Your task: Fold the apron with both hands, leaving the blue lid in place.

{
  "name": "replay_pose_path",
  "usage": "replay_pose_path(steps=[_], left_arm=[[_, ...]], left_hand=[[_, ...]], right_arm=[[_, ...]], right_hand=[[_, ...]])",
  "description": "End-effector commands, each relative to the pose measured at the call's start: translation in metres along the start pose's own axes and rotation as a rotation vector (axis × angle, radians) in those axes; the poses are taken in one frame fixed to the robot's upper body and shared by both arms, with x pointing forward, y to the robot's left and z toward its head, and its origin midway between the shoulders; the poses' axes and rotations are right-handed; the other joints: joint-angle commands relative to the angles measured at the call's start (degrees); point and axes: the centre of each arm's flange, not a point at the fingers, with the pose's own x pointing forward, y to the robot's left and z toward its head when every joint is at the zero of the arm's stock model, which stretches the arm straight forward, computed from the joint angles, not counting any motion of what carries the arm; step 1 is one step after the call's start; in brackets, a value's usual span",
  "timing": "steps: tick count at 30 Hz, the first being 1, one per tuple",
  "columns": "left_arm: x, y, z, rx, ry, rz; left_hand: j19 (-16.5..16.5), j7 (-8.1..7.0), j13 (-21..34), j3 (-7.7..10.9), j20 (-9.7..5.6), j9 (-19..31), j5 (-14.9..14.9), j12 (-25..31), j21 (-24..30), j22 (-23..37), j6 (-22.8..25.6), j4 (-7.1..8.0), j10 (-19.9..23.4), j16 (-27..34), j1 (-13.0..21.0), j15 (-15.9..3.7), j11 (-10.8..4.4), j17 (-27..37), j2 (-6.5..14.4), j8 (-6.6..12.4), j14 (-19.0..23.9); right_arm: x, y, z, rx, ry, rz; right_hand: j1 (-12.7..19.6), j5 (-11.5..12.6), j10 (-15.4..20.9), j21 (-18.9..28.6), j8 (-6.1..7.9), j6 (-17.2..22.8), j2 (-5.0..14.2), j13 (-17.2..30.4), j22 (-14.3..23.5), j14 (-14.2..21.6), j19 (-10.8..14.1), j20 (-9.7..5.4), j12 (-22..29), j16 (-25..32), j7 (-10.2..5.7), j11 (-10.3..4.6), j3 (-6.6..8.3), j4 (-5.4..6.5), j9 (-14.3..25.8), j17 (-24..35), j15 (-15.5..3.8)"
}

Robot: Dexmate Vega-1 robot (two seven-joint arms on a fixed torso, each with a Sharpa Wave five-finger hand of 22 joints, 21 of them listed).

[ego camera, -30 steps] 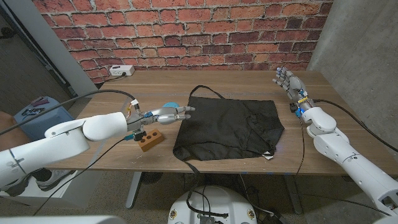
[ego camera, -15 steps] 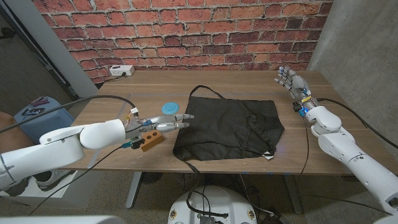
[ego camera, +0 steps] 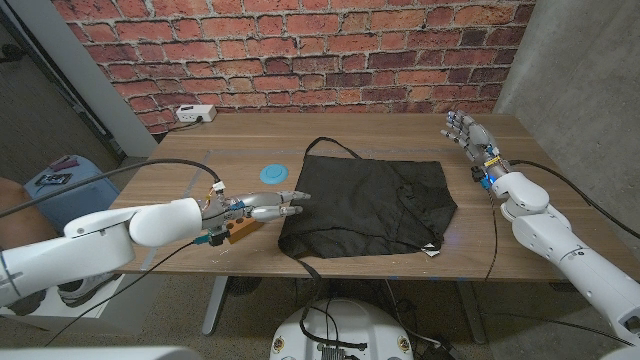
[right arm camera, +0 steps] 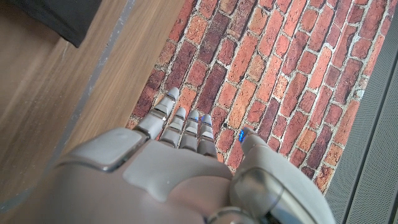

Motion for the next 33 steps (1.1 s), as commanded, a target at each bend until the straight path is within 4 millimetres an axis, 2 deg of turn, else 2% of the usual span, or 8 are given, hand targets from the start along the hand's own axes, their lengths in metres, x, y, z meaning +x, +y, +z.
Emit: replay_pose_path(steps=[1,6,9,12,24,33], left_arm=[[0.005,-0.007,0.003,0.057,0.014,-0.008],[0.007,-0.012,0.006,0.082,0.018,0.0],[0.008,-0.013,0.009,0.096,0.022,0.005],[0.008,-0.015,0.01,0.107,0.017,0.014],[0.01,-0.027,0.014,0.202,-0.006,0.093],[0.013,-0.039,0.008,0.232,-0.01,0.134]], left_hand=[[-0.5,-0.03,0.1,0.67,-0.09,0.2,0.4,-0.1,0.3,0.2,-1.4,-0.05,-0.8,0.1,-3.3,0.07,0.25,0.1,-2.1,-0.4,-1.5],[-2.1,0.04,0.1,1.17,-0.42,0.2,0.6,-0.4,-0.1,0.2,-2.6,0.02,-2.2,-0.1,-4.6,0.38,0.35,0.2,-2.1,-0.55,-2.5],[-5.3,0.05,0.1,1.83,-1.28,0.2,0.8,-0.6,-0.6,0.2,-4.1,0.09,-4.1,-0.5,-6.7,0.51,0.42,0.2,-2.1,-0.56,-5.2],[-7.0,-0.04,0.1,2.11,-1.67,0.1,0.9,-0.7,-0.7,0.2,-5.4,0.13,-5.1,-0.5,-7.7,0.52,0.14,0.2,-2.1,-0.7,-6.4],[-7.7,-0.12,0.1,2.47,-1.55,0.1,0.9,-0.5,-0.4,0.3,-6.3,0.16,-5.4,-0.3,-8.8,0.76,0.22,0.2,-2.1,-0.62,-6.8],[-7.2,-0.08,0.1,2.7,-1.47,0.1,0.9,-0.1,0.1,0.3,-6.0,0.2,-4.8,0.2,-9.5,0.73,0.43,0.2,-2.1,-0.28,-6.0]], right_arm=[[-0.003,-0.007,-0.006,0.001,0.0,-0.008],[-0.006,-0.011,-0.007,0.007,-0.007,-0.016],[-0.007,-0.012,-0.009,0.011,-0.013,-0.018],[-0.007,-0.012,-0.01,0.018,-0.019,-0.019],[-0.012,-0.02,-0.015,0.029,-0.052,-0.041],[-0.02,-0.028,-0.021,0.04,-0.057,-0.067]], right_hand=[[0.5,0.0,0.3,0.3,0.23,0.3,0.26,0.2,0.2,0.1,0.1,-2.61,0.1,0.1,-0.05,0.34,0.2,-0.24,0.2,0.0,-1.28],[0.5,-0.1,0.3,0.3,0.24,0.3,0.27,0.2,0.2,0.1,0.1,-2.63,0.1,0.1,-0.07,0.2,0.19,-0.25,0.2,0.0,-1.24],[0.5,0.0,0.2,0.3,0.24,0.3,0.29,0.2,0.2,0.1,0.1,-2.63,0.1,0.1,-0.07,0.18,0.2,-0.28,0.2,0.0,-1.27],[0.5,0.0,0.3,0.3,0.24,0.3,0.3,0.2,0.2,0.1,0.1,-2.62,0.1,0.2,-0.02,0.27,0.21,-0.31,0.2,-0.1,-1.36],[0.6,-0.1,0.2,0.3,0.22,0.2,0.32,0.2,0.2,0.1,0.1,-2.63,0.1,0.2,-0.09,0.31,0.23,-0.42,0.2,-0.1,-1.26],[0.6,-0.1,0.2,0.3,0.22,0.2,0.36,0.2,0.2,0.0,0.1,-2.63,0.2,0.2,-0.09,0.2,0.24,-0.47,0.2,-0.1,-1.33]])
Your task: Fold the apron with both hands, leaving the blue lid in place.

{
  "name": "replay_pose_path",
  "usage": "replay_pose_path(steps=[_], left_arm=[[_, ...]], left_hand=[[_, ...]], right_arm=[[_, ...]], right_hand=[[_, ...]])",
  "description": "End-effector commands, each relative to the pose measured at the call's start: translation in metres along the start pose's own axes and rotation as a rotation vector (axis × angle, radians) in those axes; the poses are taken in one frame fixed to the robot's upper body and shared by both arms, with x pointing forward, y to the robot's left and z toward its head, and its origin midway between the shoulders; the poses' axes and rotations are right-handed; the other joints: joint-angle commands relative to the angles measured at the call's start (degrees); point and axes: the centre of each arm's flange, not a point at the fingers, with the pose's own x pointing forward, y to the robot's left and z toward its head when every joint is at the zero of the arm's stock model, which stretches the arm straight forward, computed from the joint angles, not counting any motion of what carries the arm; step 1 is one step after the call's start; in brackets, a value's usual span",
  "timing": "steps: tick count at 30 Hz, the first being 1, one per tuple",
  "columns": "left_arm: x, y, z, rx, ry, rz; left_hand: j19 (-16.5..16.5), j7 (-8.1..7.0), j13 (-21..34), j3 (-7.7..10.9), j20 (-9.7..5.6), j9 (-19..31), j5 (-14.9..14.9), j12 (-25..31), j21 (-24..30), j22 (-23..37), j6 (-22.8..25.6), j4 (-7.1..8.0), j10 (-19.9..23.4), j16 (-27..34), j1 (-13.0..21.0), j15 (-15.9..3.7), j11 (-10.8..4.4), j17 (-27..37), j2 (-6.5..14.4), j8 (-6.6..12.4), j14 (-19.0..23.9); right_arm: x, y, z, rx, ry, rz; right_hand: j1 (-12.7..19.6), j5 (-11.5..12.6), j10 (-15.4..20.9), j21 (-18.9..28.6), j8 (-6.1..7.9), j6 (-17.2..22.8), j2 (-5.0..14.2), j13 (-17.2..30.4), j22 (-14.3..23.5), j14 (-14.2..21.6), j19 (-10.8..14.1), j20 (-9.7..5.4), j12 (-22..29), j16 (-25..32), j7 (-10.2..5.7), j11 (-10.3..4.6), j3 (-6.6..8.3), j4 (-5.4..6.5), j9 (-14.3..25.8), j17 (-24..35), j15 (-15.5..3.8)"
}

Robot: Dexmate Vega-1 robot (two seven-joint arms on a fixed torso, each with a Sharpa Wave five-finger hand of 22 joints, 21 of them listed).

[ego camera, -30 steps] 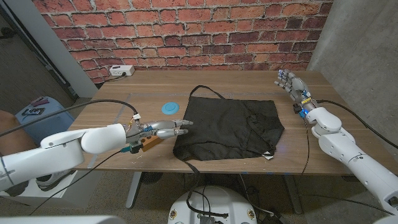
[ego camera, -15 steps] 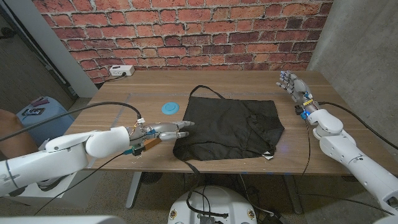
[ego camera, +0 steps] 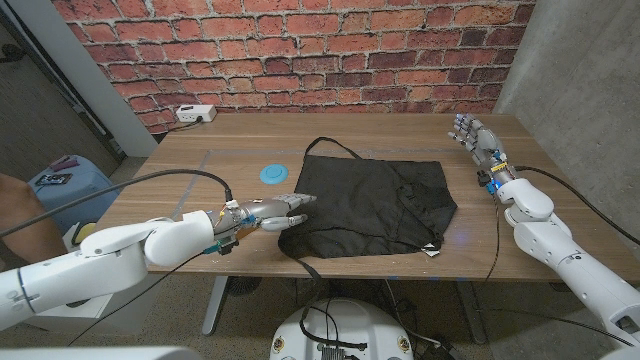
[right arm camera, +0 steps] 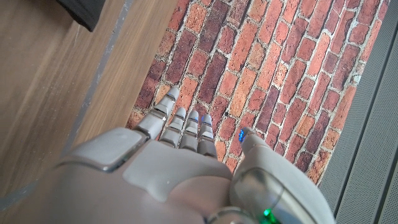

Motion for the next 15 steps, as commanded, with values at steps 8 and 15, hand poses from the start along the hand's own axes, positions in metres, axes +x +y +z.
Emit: replay_pose_path(steps=[8,15], left_arm=[[0.004,-0.025,-0.004,0.072,-0.025,0.062],[0.002,-0.03,-0.006,0.098,-0.04,0.081]], left_hand=[[-6.4,-0.37,0.1,0.56,-0.04,0.1,0.0,0.4,0.8,0.3,0.1,0.09,-1.2,0.5,-7.0,0.14,0.06,0.1,-5.5,0.59,-5.9],[-7.2,-0.91,0.1,0.6,-0.15,0.1,-0.2,0.1,0.7,0.3,-1.4,0.15,-2.4,0.2,-7.6,0.0,-0.07,0.1,-5.5,0.17,-7.0]], right_arm=[[-0.015,-0.015,-0.009,0.016,-0.014,-0.046],[-0.017,-0.017,-0.011,0.02,-0.013,-0.052]], right_hand=[[0.6,-0.1,0.2,0.3,0.22,0.2,0.39,0.2,0.2,0.0,0.1,-2.63,0.2,0.2,-0.12,0.2,0.01,-0.27,0.2,0.2,-1.31],[0.6,-0.1,0.2,0.3,0.22,0.2,0.42,0.2,0.2,-0.1,0.0,-2.67,0.2,0.2,-0.08,0.24,0.04,-0.31,0.2,0.1,-1.41]])
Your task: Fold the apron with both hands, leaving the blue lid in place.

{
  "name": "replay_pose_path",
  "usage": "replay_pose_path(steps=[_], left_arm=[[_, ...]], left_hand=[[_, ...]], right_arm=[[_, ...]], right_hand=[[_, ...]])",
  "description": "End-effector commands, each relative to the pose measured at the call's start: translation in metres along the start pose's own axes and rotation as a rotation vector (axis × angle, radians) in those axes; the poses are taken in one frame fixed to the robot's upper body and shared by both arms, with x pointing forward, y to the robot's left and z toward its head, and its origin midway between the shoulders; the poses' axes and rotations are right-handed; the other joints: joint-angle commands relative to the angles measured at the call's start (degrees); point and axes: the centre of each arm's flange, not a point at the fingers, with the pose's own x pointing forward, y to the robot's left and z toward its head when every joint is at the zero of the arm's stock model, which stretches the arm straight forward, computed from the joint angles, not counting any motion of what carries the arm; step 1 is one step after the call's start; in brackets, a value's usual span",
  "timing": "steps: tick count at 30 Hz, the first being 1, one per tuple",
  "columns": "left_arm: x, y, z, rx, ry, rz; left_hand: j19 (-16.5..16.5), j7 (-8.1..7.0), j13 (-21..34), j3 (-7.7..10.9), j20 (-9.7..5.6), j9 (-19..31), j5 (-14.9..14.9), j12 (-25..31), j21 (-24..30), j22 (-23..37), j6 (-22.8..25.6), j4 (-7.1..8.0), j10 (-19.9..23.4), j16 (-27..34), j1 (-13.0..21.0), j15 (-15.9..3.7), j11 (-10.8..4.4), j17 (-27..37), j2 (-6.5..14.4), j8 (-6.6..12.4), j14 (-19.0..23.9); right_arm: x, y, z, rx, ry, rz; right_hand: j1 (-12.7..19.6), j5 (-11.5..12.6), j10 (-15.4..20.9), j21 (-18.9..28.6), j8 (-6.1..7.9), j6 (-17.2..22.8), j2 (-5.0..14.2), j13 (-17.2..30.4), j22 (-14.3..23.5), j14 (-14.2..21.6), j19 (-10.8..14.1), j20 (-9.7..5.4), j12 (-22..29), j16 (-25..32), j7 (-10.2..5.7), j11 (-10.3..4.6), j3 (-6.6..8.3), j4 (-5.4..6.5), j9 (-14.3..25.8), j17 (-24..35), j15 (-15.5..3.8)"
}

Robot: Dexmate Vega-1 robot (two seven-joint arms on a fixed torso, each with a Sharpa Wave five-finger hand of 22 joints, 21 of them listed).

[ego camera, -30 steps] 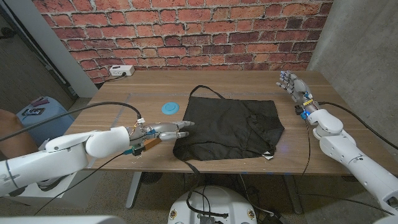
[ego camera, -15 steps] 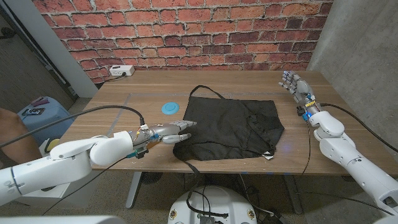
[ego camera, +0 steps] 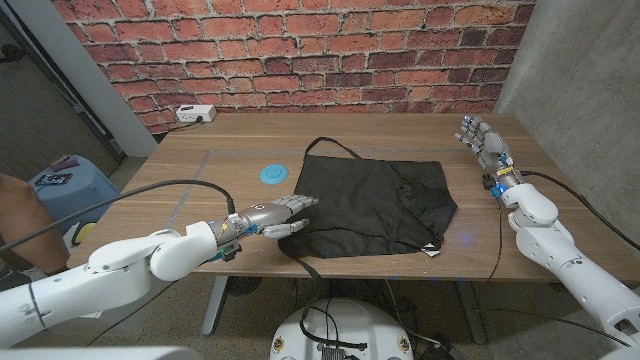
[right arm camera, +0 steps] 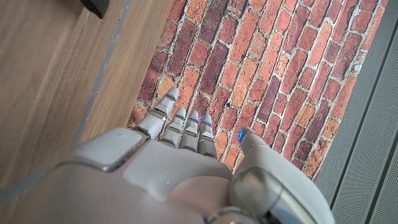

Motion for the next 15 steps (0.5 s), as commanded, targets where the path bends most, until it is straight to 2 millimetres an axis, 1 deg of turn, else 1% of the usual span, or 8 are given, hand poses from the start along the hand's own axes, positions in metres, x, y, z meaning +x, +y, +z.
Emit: replay_pose_path(steps=[1,13,15], left_arm=[[-0.002,-0.014,-0.003,0.04,-0.02,0.034],[-0.003,-0.025,-0.01,0.036,-0.013,0.028],[-0.003,-0.028,-0.011,0.029,-0.005,0.022]], left_hand=[[-7.2,-0.34,0.1,0.57,-0.22,0.1,-0.2,-0.2,0.2,0.3,-1.3,0.08,-2.5,0.2,-7.1,0.02,-0.14,0.1,-6.0,-0.13,-7.1],[-7.3,-0.32,0.1,0.66,-0.37,0.1,-0.4,0.1,0.4,0.4,-1.6,0.12,-2.2,0.4,-7.5,-0.01,-0.21,0.2,-6.0,0.02,-6.9],[-7.3,-0.63,0.1,0.66,-0.32,0.1,-0.5,0.2,0.4,0.4,-1.4,0.12,-2.0,0.5,-7.5,-0.03,-0.32,0.2,-6.0,0.12,-6.7]], right_arm=[[-0.006,-0.006,-0.005,0.008,-0.002,-0.017],[-0.002,-0.006,-0.007,0.004,0.006,-0.001],[-0.002,-0.006,-0.007,0.0,0.01,0.004]], right_hand=[[0.3,-0.1,0.2,0.3,0.23,0.2,0.11,0.2,0.2,0.0,0.0,-2.65,0.2,0.2,-0.05,0.26,0.04,-0.33,0.2,0.2,-1.42],[0.2,-0.1,0.2,0.3,0.21,0.1,0.1,0.2,0.2,-0.1,0.0,-2.65,0.2,0.2,-0.12,0.09,0.02,-0.3,0.2,0.2,-1.38],[0.2,-0.1,0.1,0.3,0.22,0.2,0.11,0.2,0.2,-0.1,0.0,-2.66,0.2,0.2,-0.11,0.13,0.04,-0.32,0.2,0.2,-1.36]])
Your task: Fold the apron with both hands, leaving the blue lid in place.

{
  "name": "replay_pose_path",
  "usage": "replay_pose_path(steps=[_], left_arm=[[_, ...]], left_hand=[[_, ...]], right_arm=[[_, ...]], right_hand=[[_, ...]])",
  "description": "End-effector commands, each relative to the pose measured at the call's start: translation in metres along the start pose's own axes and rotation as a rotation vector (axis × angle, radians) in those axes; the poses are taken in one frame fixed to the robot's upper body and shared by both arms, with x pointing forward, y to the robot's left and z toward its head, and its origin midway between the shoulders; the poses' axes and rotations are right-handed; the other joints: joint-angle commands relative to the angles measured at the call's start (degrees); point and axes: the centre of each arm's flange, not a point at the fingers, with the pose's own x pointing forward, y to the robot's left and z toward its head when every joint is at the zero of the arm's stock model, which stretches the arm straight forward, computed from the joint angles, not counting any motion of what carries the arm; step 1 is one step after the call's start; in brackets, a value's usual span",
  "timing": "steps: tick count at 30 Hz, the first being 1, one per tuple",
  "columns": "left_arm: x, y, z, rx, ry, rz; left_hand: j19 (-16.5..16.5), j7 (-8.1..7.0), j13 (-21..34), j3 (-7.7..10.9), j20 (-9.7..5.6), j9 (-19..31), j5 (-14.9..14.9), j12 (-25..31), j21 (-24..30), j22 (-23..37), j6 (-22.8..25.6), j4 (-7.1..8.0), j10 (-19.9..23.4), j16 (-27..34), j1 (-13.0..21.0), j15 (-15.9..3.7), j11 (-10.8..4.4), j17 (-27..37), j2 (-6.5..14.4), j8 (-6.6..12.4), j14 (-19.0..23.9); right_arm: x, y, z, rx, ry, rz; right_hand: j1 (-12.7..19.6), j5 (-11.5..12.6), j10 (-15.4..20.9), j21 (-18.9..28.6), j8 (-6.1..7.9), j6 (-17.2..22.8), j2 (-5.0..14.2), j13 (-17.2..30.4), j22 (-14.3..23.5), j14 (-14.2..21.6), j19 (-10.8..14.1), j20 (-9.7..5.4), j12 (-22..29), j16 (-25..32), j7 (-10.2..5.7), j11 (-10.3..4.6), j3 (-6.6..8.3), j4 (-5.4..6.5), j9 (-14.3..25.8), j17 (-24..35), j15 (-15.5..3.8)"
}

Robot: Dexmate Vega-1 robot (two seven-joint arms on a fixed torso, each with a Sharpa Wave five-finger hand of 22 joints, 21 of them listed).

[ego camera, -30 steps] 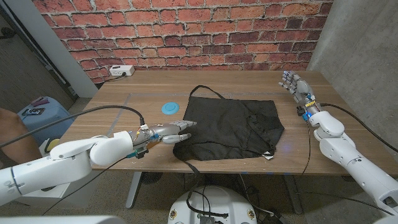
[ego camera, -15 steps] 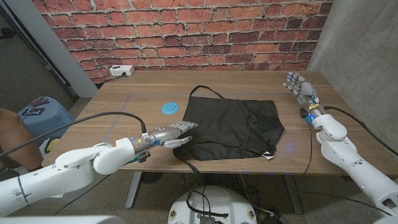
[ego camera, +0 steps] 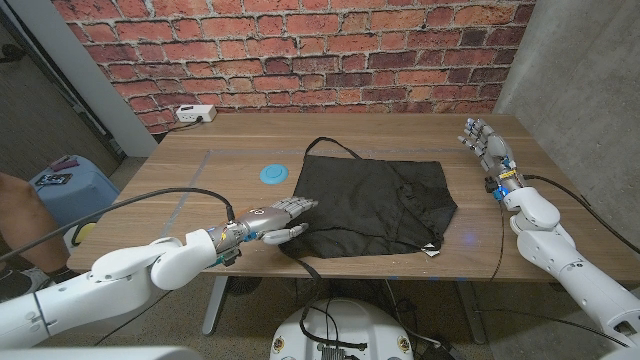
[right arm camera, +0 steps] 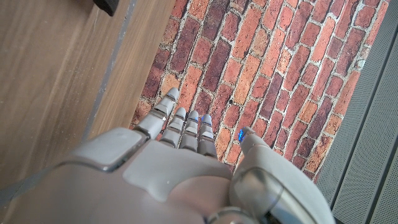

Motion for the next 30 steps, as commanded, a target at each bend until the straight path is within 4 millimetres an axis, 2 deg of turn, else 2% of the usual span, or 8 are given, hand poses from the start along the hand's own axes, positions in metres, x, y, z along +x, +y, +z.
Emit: replay_pose_path(steps=[1,21,25,27,30], left_arm=[[-0.002,-0.013,-0.006,-0.005,0.012,-0.009],[0.007,-0.029,-0.009,-0.041,0.014,-0.085],[0.008,-0.028,-0.007,-0.035,0.011,-0.096],[0.009,-0.028,-0.006,-0.02,0.012,-0.103],[0.011,-0.026,-0.006,-0.017,0.01,-0.119]], left_hand=[[-7.3,-0.48,0.1,0.42,-0.34,0.1,-0.3,0.2,0.5,0.1,-1.2,-0.12,-1.9,0.6,-7.1,-0.04,-0.39,0.2,-6.4,0.15,-6.7],[-7.2,-0.89,0.1,0.36,-0.26,0.1,-0.8,0.8,0.7,0.1,-0.4,-0.07,-0.5,0.8,-7.5,-0.11,-0.56,0.2,-6.5,0.54,-6.3],[-7.1,-0.63,0.1,0.34,-0.27,0.1,-0.9,0.9,0.8,0.1,-0.2,-0.07,-0.1,0.9,-7.5,-0.09,-0.56,0.2,-6.5,0.63,-6.2],[-7.1,-0.45,0.1,0.33,-0.28,0.1,-1.0,1.0,0.8,0.1,0.2,-0.08,0.3,0.9,-7.5,-0.06,-0.86,0.2,-6.5,0.76,-6.0],[-7.0,-0.37,0.1,0.39,-0.32,0.1,-1.1,1.4,0.9,0.1,1.4,-0.11,1.4,1.1,-7.5,-0.08,-0.66,0.2,-6.5,1.1,-5.4]], right_arm=[[0.003,0.0,-0.001,-0.008,0.008,0.016],[0.003,-0.003,-0.003,-0.024,0.022,0.036],[0.005,-0.007,0.0,-0.051,0.027,0.058],[0.006,-0.007,0.002,-0.077,0.034,0.066],[0.007,-0.008,0.005,-0.097,0.046,0.08]], right_hand=[[0.2,-0.1,0.2,0.3,0.21,0.2,0.11,0.1,0.2,-0.1,0.0,-2.64,0.2,0.2,-0.1,0.16,0.03,-0.31,0.2,0.2,-1.36],[0.2,-0.1,0.2,0.3,0.23,0.2,0.13,0.1,0.2,-0.1,0.0,-2.67,0.2,0.3,-0.09,0.06,0.1,-0.37,0.2,0.2,-1.44],[0.5,0.0,0.2,0.3,0.24,0.2,-0.01,0.1,0.2,0.0,0.1,-2.67,0.2,0.2,-0.11,0.1,0.23,-0.74,0.2,0.0,-1.45],[1.2,0.0,0.2,0.3,0.22,0.2,-0.49,0.1,0.2,0.0,0.1,-2.66,0.2,0.1,-0.05,0.3,0.4,-1.54,0.2,-0.3,-1.33],[1.7,0.0,0.2,0.3,0.23,0.2,-0.64,0.1,0.2,0.0,0.1,-2.66,0.2,0.0,-0.06,0.3,0.53,-2.05,0.2,-0.5,-1.32]])
